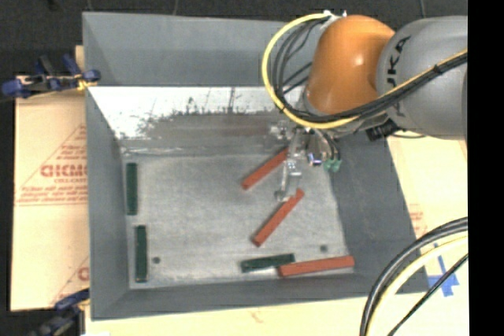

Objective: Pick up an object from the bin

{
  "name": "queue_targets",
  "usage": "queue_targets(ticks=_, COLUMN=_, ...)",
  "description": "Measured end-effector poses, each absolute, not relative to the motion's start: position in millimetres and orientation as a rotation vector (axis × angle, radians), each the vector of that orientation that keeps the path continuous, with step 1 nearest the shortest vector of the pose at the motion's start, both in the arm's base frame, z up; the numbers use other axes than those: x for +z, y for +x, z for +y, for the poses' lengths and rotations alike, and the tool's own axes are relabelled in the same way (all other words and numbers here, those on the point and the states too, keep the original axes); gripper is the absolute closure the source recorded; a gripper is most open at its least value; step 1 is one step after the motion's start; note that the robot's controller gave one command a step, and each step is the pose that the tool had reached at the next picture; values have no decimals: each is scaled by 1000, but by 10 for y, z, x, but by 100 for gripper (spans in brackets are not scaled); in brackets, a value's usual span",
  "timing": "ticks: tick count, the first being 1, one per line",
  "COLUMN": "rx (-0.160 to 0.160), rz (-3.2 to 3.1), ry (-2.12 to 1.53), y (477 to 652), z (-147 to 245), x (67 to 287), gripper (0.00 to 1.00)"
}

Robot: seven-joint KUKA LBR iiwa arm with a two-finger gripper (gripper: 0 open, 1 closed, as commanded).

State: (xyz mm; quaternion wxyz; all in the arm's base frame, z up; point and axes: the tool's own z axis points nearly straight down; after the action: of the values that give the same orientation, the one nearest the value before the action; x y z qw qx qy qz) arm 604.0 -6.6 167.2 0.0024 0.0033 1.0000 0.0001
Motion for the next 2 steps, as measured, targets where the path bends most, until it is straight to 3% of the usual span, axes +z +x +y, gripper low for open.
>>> queue_targets(ticks=1, rx=-5, rz=2986, ry=-948, y=6444, z=-128, x=718, gripper=0)
queue_targets(ticks=2, rx=-2, rz=2986, ry=-940, y=6450, z=-120, x=738, gripper=100)
